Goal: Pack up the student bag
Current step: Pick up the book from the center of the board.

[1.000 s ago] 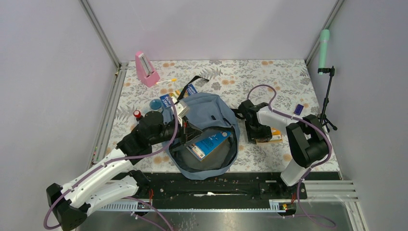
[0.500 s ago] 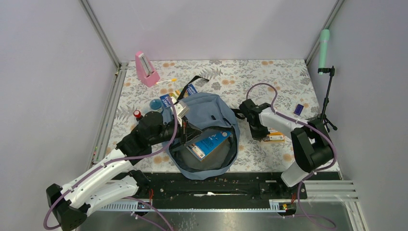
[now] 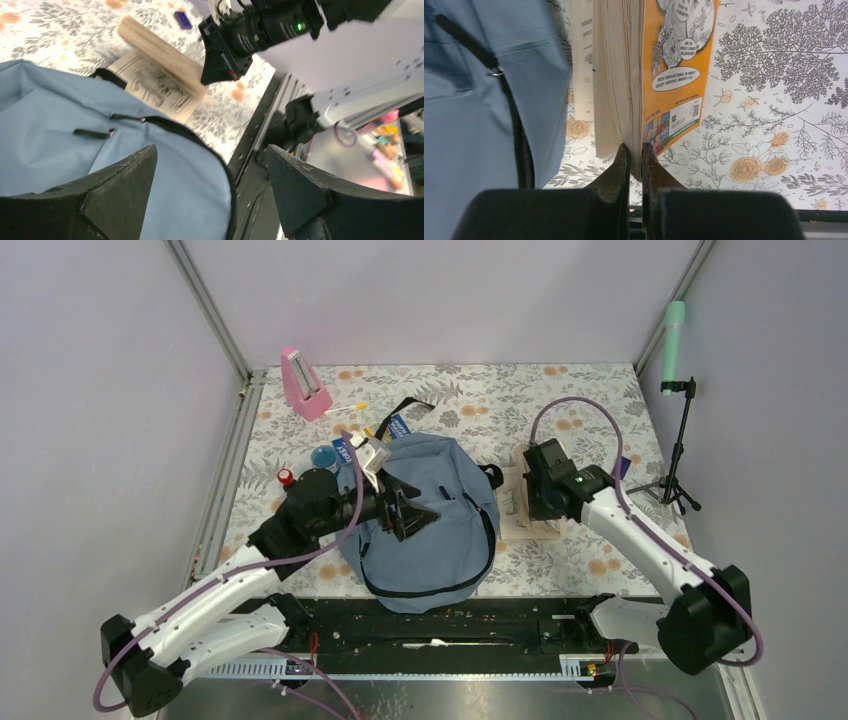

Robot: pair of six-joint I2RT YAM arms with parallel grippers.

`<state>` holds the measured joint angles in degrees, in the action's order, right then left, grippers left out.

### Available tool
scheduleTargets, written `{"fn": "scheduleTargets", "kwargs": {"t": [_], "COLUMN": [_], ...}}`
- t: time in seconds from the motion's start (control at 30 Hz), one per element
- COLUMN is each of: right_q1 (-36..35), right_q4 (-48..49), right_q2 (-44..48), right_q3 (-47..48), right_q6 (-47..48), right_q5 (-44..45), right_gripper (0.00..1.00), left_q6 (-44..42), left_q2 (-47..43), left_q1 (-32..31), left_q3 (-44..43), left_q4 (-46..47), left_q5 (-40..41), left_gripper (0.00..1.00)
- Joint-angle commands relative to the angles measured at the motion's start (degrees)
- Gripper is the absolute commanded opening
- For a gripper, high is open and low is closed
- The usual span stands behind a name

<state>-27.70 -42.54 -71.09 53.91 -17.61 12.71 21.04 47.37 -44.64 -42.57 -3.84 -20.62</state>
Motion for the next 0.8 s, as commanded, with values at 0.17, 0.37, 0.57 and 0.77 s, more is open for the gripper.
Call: {"fn": "scheduleTargets", "kwargs": {"t": [0.17, 0.37, 0.57, 0.77], "right_q1": [0.0, 0.0, 0.0, 0.0], "right_q4": [5.8, 10.1, 13.2, 13.4], "right_q2": [12.0, 15.0, 16.2, 16.6], "right_q3": [-3.8, -7.9, -11.1, -11.2], "right_q6": [-2.1, -3.7, -5.0, -4.4], "right_q5": [-3.6, -7.2, -9.3, -9.7], "right_gripper": [0.00, 0.00, 0.00, 0.00], "left_q6": [31.5, 35.6, 35.6, 44.2], "left_q2": [21.4, 42.5, 57.3, 65.5], "left_q1": [-0.4, -2.8, -3.6, -5.0], "left_q3": [2.0, -8.9, -14.3, -20.6], "left_q4": [33.9, 40.0, 40.0, 48.3], "left_q5": [3.5, 3.0, 3.0, 0.2], "left_gripper": [0.83, 0.83, 0.83, 0.83]}}
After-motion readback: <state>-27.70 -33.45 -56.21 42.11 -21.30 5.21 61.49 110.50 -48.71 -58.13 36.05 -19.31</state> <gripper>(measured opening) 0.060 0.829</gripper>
